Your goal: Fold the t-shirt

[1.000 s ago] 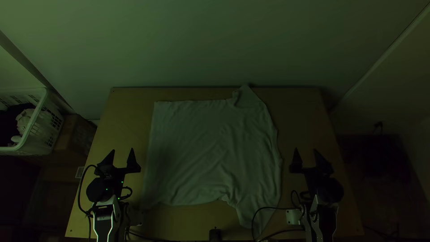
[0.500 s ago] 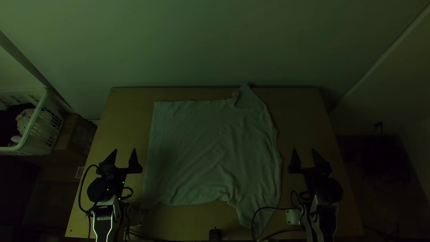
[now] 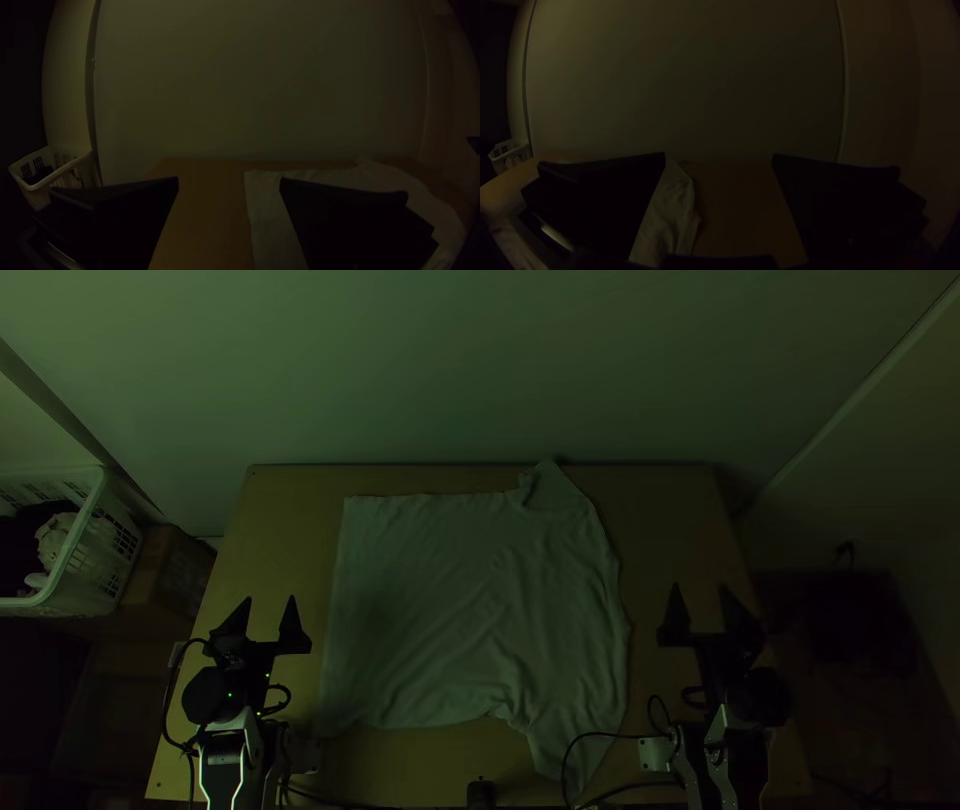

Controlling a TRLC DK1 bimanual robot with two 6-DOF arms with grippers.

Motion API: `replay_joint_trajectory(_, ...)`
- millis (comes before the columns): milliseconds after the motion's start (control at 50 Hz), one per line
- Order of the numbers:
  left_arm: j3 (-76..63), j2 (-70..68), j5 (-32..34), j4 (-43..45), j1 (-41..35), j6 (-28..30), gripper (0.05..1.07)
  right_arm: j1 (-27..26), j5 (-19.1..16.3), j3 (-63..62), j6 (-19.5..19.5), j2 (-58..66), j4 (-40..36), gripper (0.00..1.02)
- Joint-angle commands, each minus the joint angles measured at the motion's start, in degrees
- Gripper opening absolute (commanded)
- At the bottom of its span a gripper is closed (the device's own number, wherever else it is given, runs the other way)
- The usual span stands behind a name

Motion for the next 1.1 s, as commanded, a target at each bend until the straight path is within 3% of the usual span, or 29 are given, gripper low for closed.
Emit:
replay_joint_trajectory(0,4.86,3.87,-0.22,1.05,0.51,0.96,1.03,-0.42,0.24,6.61,-0.92,7.19,2.62,0.98)
replay_joint_trajectory(600,35.53,39.29,-0.13,1.4,0.16,-0.19,1.03,0.02,0.07,34.38,-1.45,38.75,6.13,0.98)
replay_joint_trajectory(900,50.39,56.34,-0.13,-2.56,-2.57,-1.15,1.03,5.11,0.16,45.28,1.19,50.79,5.7,0.98)
replay_joint_trajectory(1080,56.19,65.31,-0.13,-3.17,-4.15,-2.03,1.03,8.28,0.07,51.52,2.24,58.34,1.74,0.98)
